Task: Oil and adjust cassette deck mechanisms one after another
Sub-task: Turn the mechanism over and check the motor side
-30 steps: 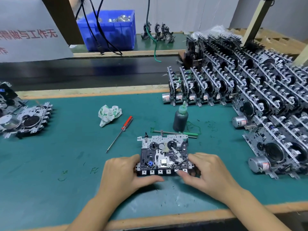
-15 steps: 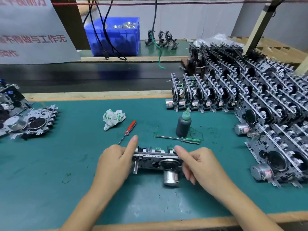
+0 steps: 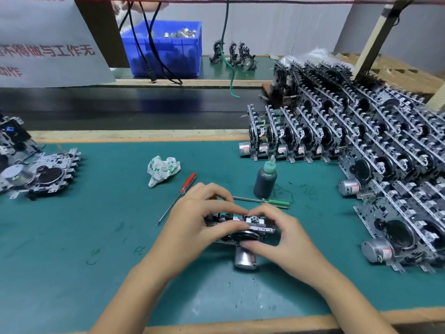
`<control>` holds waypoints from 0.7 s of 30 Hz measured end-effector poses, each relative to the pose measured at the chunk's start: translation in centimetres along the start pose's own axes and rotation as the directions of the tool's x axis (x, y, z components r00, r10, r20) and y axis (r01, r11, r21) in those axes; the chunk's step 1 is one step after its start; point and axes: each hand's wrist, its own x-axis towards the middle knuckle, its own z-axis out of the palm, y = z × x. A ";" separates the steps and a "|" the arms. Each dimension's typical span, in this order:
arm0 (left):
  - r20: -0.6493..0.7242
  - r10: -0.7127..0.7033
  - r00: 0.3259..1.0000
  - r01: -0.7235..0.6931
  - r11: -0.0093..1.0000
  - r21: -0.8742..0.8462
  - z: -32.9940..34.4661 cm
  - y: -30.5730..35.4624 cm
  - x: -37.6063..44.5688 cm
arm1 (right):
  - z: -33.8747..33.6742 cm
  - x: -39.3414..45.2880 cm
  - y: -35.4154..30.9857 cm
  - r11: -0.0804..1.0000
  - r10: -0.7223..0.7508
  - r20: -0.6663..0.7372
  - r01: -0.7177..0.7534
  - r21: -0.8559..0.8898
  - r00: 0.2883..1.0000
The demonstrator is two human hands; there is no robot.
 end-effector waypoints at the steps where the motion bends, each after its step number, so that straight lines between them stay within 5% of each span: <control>1: -0.017 -0.005 1.000 0.005 1.000 -0.014 0.2 -0.1 0.1 | 0.1 0.1 0.0 1.000 0.007 -0.021 -0.006 0.022 1.000; 8: -0.003 0.011 1.000 -0.011 1.000 -0.013 0.5 -0.6 0.0 | 0.6 0.1 0.2 0.993 -0.016 -0.110 0.028 0.111 0.994; 21: 0.013 -0.001 1.000 0.001 0.999 -0.034 0.7 -0.8 0.1 | 0.2 0.7 0.4 0.986 0.017 -0.060 -0.007 0.165 0.998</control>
